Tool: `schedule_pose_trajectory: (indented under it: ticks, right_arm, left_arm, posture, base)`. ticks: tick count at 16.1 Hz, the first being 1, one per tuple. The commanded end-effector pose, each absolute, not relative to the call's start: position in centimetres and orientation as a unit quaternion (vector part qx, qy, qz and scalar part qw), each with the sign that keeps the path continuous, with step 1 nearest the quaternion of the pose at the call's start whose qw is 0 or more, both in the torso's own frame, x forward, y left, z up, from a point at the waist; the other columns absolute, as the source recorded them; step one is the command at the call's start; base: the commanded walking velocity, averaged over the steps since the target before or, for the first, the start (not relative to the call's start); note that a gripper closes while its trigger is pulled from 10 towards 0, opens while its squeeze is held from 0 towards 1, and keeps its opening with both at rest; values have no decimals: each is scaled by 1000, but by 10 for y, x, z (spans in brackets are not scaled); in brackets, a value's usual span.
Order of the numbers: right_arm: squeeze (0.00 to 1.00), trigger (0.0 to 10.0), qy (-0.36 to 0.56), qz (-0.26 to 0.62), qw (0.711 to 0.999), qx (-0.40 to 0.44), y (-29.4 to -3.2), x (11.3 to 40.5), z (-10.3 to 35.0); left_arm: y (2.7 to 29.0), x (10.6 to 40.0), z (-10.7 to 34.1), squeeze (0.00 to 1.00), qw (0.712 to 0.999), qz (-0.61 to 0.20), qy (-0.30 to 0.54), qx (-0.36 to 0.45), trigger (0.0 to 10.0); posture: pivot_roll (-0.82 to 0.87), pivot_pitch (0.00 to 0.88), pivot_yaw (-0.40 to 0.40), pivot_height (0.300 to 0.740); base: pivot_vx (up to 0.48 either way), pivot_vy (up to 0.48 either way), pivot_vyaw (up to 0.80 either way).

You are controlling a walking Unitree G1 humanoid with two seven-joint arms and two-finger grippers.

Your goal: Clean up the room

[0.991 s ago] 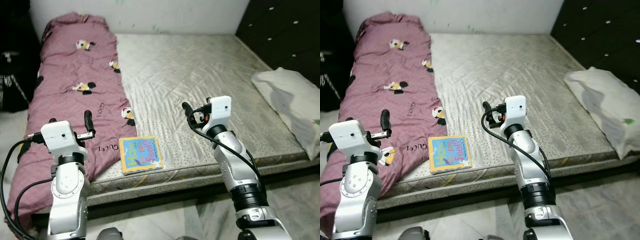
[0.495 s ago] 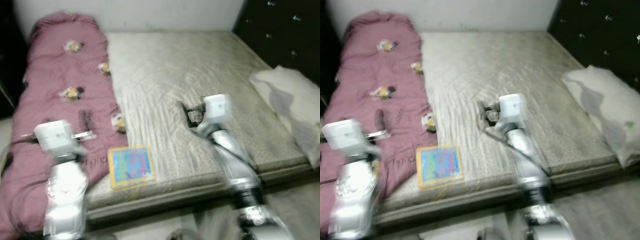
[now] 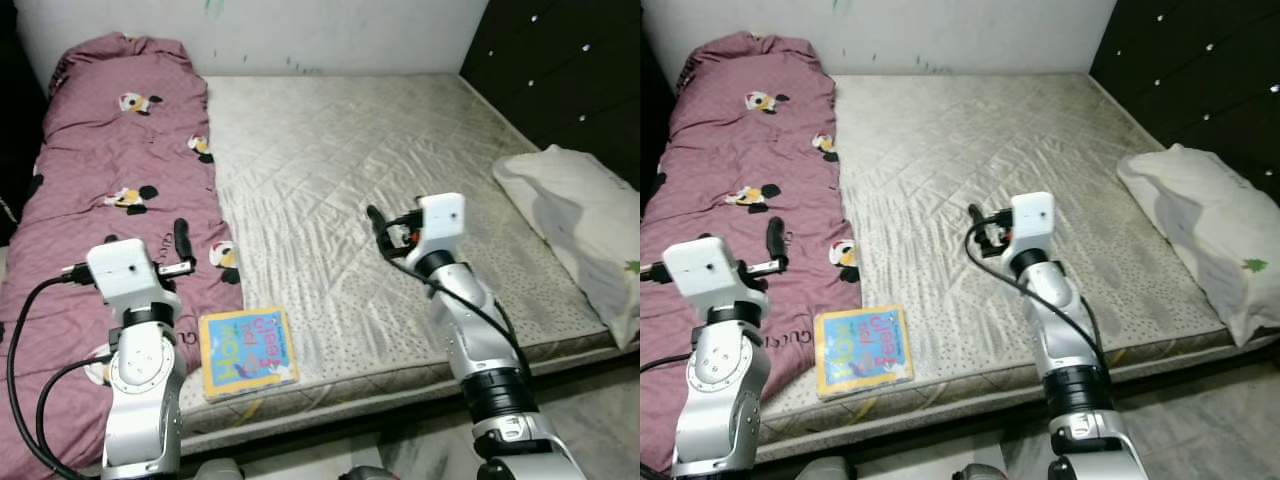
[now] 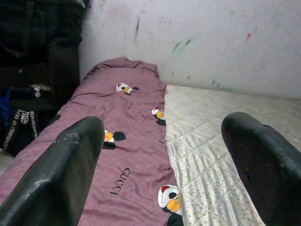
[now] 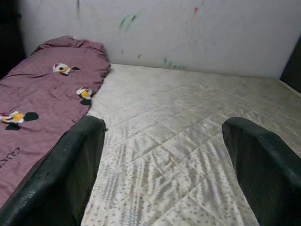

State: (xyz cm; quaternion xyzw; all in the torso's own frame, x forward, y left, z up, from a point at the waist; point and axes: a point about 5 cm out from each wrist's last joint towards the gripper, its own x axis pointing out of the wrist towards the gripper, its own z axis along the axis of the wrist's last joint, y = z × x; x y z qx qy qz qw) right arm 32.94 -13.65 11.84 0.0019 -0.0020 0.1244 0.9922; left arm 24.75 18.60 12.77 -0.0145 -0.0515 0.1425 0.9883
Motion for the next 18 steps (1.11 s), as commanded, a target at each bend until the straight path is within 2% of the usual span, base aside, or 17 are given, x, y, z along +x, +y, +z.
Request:
schedule_pose_trajectory:
  ticks: [1, 9, 13, 18]
  right_arm:
    - [0, 10000, -9, 126, 992, 2, -134, 330, 122]
    - [0, 10000, -10, 128, 992, 6, -134, 330, 122]
    - [0, 10000, -16, 133, 991, 18, -131, 329, 124]
    - [0, 10000, -21, 137, 990, 27, -126, 330, 125]
  left_arm:
    - [188, 247, 125, 0, 989, 143, -42, -14, 10000]
    - [191, 246, 123, 0, 986, 162, -40, -28, 10000]
    - [191, 242, 121, 0, 986, 163, -30, -11, 10000]
    - [200, 237, 117, 0, 989, 145, -28, -26, 10000]
  posture:
    - [51, 0, -87, 740]
    - [43, 0, -88, 740]
    - [36, 0, -80, 740]
    - [29, 0, -81, 740]
  base:
    - [0, 480, 0]
    - [0, 480, 0]
    - [0, 0, 0]
    - [0, 0, 0]
